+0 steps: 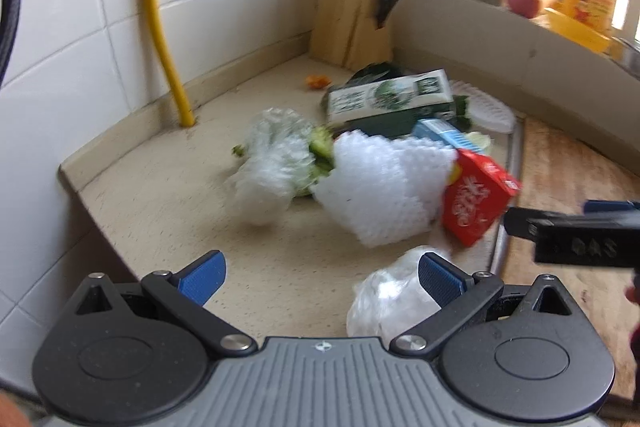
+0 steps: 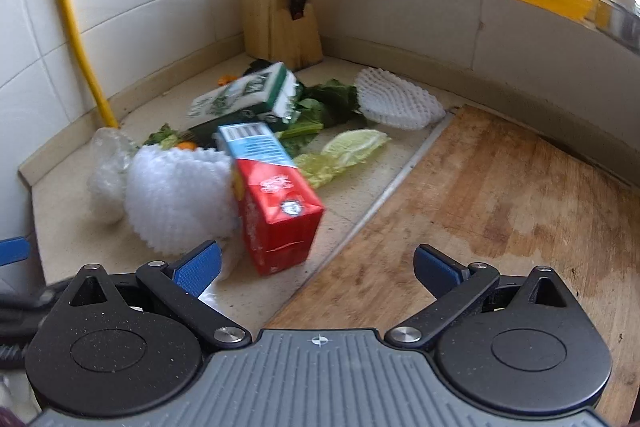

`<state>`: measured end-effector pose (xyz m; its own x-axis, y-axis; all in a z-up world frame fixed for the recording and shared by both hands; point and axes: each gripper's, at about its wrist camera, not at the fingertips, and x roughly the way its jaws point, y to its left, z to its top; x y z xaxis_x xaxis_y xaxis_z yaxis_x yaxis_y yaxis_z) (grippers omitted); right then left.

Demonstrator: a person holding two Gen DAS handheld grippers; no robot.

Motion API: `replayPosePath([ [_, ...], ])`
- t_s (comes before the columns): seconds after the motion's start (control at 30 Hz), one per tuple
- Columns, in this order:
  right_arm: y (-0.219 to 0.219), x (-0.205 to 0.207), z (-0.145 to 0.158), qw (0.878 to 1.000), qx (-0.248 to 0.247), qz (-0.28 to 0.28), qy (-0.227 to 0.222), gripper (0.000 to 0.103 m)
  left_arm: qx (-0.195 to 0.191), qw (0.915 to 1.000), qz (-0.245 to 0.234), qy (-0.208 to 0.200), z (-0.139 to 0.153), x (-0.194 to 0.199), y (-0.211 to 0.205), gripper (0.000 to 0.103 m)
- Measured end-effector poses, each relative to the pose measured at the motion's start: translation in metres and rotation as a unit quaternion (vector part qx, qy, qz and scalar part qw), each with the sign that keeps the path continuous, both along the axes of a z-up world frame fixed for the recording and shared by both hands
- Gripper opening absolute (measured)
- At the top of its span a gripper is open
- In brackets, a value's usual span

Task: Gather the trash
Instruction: 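Move the right tool toward the clear plastic bag on the counter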

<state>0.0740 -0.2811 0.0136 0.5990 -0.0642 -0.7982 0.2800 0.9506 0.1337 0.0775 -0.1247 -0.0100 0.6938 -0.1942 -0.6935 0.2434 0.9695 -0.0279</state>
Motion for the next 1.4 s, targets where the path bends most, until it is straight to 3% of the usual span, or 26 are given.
replayPosePath([
  [0.1,-0.005,0.002,-0.004,1.0,0.016,-0.006,0.009,0.103,0.004,0.9994,-0.034,-0.002,-0.002,-0.003,-0.01,0.101],
  [0.37,-0.005,0.002,0.004,1.0,0.001,-0.018,0.008,0.103,0.016,0.9943,-0.102,0.025,-0.02,0.0,-0.031,0.101],
  [0.6,-0.001,0.01,0.005,1.0,-0.001,-0.018,0.012,0.103,-0.025,0.9898,-0.128,0.056,-0.026,0.009,-0.025,0.101],
  [0.7,0.004,0.012,0.007,1.0,-0.004,-0.003,0.011,0.103,-0.033,0.9902,-0.123,0.056,-0.026,0.012,-0.02,0.101],
  [0.87,0.016,0.012,0.008,0.999,0.014,0.036,0.007,0.103,-0.039,0.9934,-0.106,0.02,-0.014,0.016,0.0,0.1],
  [1.27,0.052,0.023,0.001,0.994,0.075,0.071,0.023,0.099,0.031,0.9949,-0.096,-0.004,-0.014,0.036,0.043,0.1],
  [1.33,0.058,0.025,-0.001,0.994,0.087,0.068,0.024,0.097,0.02,0.997,-0.074,0.004,-0.014,0.043,0.056,0.097],
  [1.4,0.064,0.025,-0.004,0.992,0.104,0.07,0.031,0.095,0.003,0.9983,-0.054,0.021,-0.015,0.053,0.067,0.084],
])
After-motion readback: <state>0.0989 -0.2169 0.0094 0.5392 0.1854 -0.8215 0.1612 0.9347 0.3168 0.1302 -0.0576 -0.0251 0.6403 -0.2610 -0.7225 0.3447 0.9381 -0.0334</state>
